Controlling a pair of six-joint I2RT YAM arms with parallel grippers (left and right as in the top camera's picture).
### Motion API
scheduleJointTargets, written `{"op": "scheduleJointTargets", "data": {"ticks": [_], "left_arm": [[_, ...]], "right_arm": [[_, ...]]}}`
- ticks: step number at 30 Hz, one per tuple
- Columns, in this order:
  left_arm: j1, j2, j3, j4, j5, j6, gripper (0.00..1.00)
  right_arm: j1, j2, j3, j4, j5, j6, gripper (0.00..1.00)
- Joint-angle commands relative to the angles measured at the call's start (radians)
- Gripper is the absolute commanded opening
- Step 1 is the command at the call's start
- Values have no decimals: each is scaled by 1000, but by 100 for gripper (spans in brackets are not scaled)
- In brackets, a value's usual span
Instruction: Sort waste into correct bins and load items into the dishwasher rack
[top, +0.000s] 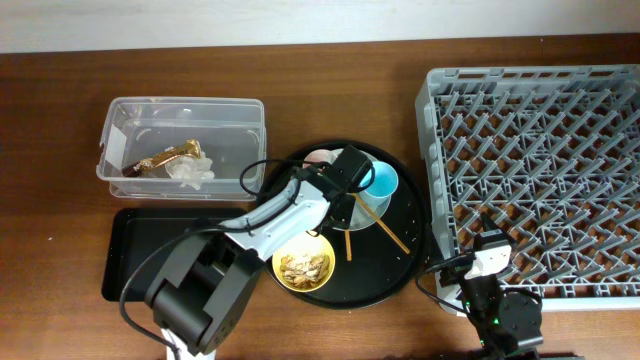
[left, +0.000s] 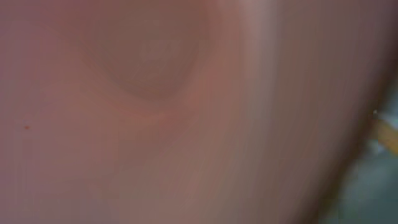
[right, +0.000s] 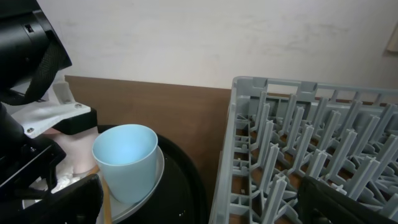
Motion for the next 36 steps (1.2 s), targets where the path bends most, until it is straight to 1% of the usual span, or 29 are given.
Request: {"op": "scheduleJointTargets", "data": {"ticks": [1,5,9,10,15,17,19,24,27,29,32,33,34,35,36], "left_arm": [[-2,-10,1,-6,-11,9,0],[-1,-77,1,-33,-11,9,0],[-1,-214,1,-67,-14,9,0],[-1,-276,1,-79,-51,8,0],[30,-435,1,-112,-143,9,1],[73,-489,1,-131,-203,8,1],[123,-515,1,-138,-228,9,1],[307,-500,1,-132,-224,8,1],[420,-449,1,-100,-223,9,1],[465,-413,1,-76,-217,9,1],[527,-341,1,-17,-142,18,0],[543,-315,1,18,-92,50,2],[558,-287,1,52,-45,79,21],[567,-267,1,75,-20,93,51],[574,-248,1,95,-8,107,77]], "right_arm": [[-6,-7,-5,-5,8,-3,98],[-6,-7,-5,-5,8,-3,98],[-6,-7,-5,-5,8,-3,98],[-6,-7,-5,-5,8,-3,98],[-6,-7,-5,-5,8,-3,98],[-6,-7,-5,-5,8,-3,98],[-6,-7,-5,-5,8,-3,98],[-6,-7,-5,-5,8,-3,98],[-6,-7,-5,-5,8,-3,98],[-6,-7,-5,-5,8,-3,98],[-6,-7,-5,-5,8,-3,98],[-6,-7,-5,-5,8,-3,98],[-6,-7,-5,-5,8,-3,99],[-6,-7,-5,-5,8,-3,98],[-6,-7,-5,-5,8,-3,98]]}}
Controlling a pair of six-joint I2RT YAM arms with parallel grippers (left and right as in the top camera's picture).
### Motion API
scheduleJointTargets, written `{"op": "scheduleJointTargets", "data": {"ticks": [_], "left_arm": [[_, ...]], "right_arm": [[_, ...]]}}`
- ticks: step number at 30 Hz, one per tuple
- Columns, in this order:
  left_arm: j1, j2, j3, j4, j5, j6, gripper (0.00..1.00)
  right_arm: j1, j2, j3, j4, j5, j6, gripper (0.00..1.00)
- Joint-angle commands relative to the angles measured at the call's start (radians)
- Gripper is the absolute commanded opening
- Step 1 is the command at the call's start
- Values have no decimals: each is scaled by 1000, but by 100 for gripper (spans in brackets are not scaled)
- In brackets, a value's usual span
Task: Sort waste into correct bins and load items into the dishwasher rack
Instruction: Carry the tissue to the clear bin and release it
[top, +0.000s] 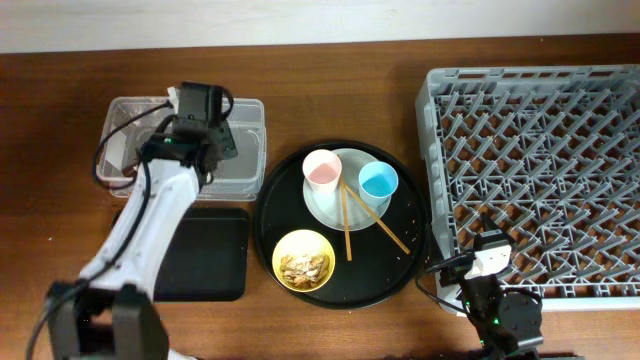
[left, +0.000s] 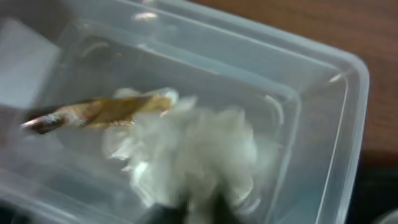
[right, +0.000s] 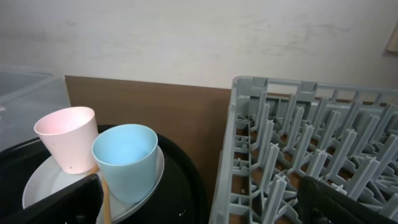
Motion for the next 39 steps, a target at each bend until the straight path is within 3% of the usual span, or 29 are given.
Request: {"op": "scheduleJointTargets", "data": {"ticks": [1,3,4,5,6,9,10,11,12,13,14,15,16,19,20,21,23,25,32,39], "left_arm": [[30,69,1,50,112,73,99],[30,84,1,60,113,105,99],[30,87,1,57,113,118,95],[30,88,1,53,113,121,79],[30,88,1,47,113,121,77],[30,88,1,42,113,121,96],[28,88,1,35,121,121,95],[24,84,1,17,142,130,72],[16,77,1,-16,159,143,33],[13,76,1,-32,154,143,9],[8,76,1,-39,137,143,5],[5,80,1,-30,101,143,19],[6,83,1,-16,86,143,40],[10,84,1,-8,95,142,45],[9,84,1,-12,100,142,63],[9,84,1,-16,122,143,72],[9,84,1,-21,248,223,74],[10,84,1,-26,331,302,99],[10,15,1,-41,409,280,95],[-25,-245,1,-117,471,279,95]], "right_arm": [[-6,-7,-5,-5,8,-3,98],[-6,-7,-5,-5,8,-3,98],[-6,-7,-5,-5,8,-3,99],[-6,-7,-5,-5,8,-3,98],[-6,-7,-5,-5,8,-3,98],[-6,-7,-5,-5,8,-3,98],[-6,-7,-5,-5,8,-3,99],[-6,-7,-5,-5,8,-3,98],[-6,-7,-5,-5,8,-3,98],[-6,-7,-5,-5,8,-3,98],[-6,-7,-5,-5,8,-3,98],[-6,-7,-5,-5,8,-3,98],[-6,-7,-5,-5,8,-3,98],[-6,-7,-5,-5,8,-3,98],[-6,-7,-5,-5,8,-3,98],[-6,-7,-5,-5,8,-3,98],[-6,-7,-5,-5,8,-3,99],[-6,-7,-5,-5,8,-3,98],[-6,-7,-5,-5,8,-3,98],[-6,-7,-5,-5,8,-3,98]]}}
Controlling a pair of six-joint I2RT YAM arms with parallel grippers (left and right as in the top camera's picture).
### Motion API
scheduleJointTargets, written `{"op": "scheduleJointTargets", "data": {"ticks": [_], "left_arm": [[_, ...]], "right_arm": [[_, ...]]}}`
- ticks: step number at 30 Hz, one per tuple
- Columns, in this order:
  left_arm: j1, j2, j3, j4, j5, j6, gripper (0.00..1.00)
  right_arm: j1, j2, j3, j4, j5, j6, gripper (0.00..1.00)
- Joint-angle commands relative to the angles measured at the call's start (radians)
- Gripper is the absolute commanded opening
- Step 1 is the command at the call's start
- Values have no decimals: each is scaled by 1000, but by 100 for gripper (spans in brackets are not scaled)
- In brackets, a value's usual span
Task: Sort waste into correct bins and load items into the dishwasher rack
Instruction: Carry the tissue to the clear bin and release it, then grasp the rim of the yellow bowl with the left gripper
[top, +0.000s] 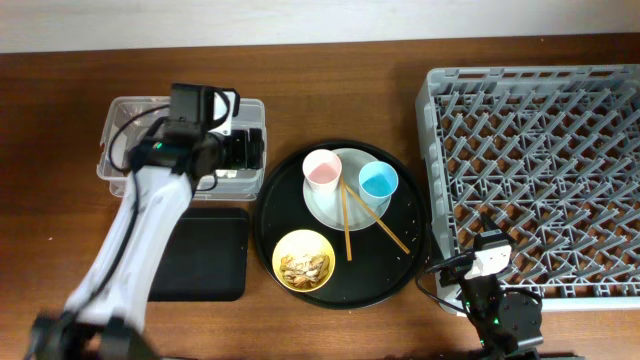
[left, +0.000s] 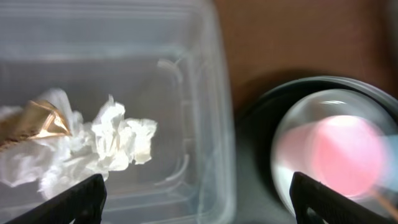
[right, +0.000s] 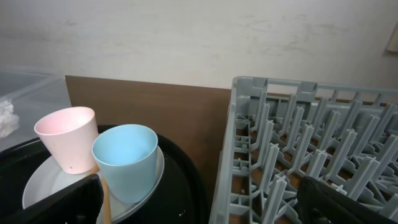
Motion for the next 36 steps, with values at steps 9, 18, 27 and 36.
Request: {"op": "scheduleJointTargets", "data": {"ticks": [9,18,27,36], "left_arm": [[-200,-225,1,-246,75,15,99],[-384,-86,-3,-322,75,-48,99],[-580,17,-62,-306,-11,-189,99],[-642,46,-64,-283,-95,-278,99]], "right_arm": [[-6,-7,-5,-5,8,-3,98],[-6,-7,-5,-5,8,-3,98],[-6,-7,-5,-5,8,-3,98],[-6,-7,-5,-5,8,-3,98]]}}
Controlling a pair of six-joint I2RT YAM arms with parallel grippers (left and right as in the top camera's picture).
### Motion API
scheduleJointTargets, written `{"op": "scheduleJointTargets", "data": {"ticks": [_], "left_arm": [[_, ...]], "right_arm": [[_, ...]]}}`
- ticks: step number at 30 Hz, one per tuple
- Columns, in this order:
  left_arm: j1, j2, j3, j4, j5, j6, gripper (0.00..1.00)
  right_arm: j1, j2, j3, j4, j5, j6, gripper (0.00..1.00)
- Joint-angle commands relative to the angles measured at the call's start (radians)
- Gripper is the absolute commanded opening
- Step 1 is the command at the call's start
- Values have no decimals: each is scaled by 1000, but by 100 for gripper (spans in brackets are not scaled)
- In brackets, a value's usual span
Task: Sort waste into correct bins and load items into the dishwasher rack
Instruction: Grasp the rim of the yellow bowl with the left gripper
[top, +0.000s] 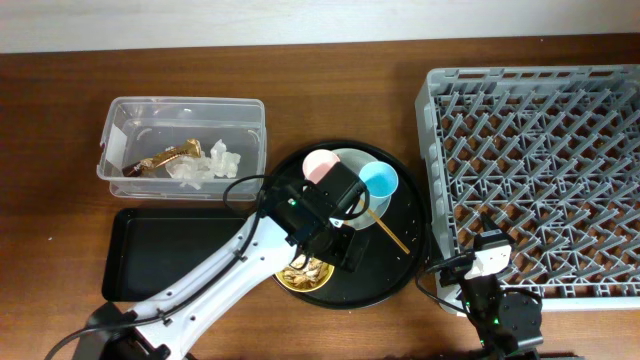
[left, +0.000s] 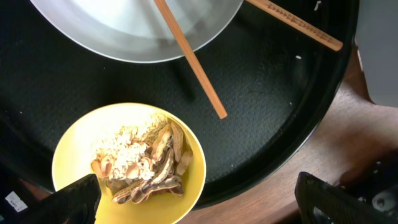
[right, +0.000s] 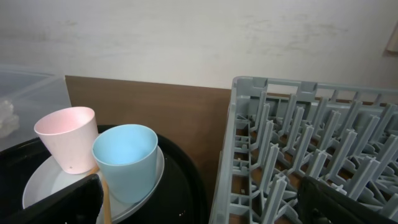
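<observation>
My left gripper (top: 340, 245) hangs open and empty over the round black tray (top: 400, 270), just above the yellow bowl of food scraps (left: 130, 165). Beside the bowl are two wooden chopsticks (left: 186, 59) resting across the white plate (left: 137, 25). A pink cup (right: 65, 137) and a blue cup (right: 126, 158) stand on that plate. The clear waste bin (top: 250, 115) at the back left holds a gold wrapper (top: 160, 157) and crumpled tissue (top: 205, 165). My right gripper (top: 488, 262) rests open at the rack's near left corner.
The grey dishwasher rack (top: 540, 150) fills the right side with nothing in it. A black rectangular tray (top: 160, 250) lies in front of the clear bin, and my left arm crosses its right end.
My left gripper has gone from above the clear bin's right end to above the yellow bowl on the round tray, still open. The right arm has not moved.
My left gripper was first down at the pink cup on the plate. Then it was over the clear bin with white tissue at its fingers. Then it was open beside more tissue lying in the bin. Now it is back over the tray.
</observation>
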Motion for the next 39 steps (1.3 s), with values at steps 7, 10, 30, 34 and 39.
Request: {"op": "scheduleJointTargets", "data": {"ticks": [7,10,30,34,39], "left_arm": [[-12,100,-25,26,-27,-48,99],[-12,134,-26,23,39,-48,99],[-12,152,-163,201,61,-100,39],[-12,152,-164,203,0,-100,30],[-12,153,-173,208,-31,-101,30]], "right_arm": [[-6,-7,-5,-5,8,-3,98],[-6,-7,-5,-5,8,-3,98],[-6,-7,-5,-5,8,-3,98],[-6,-7,-5,-5,8,-3,98],[-6,-7,-5,-5,8,-3,98]]}}
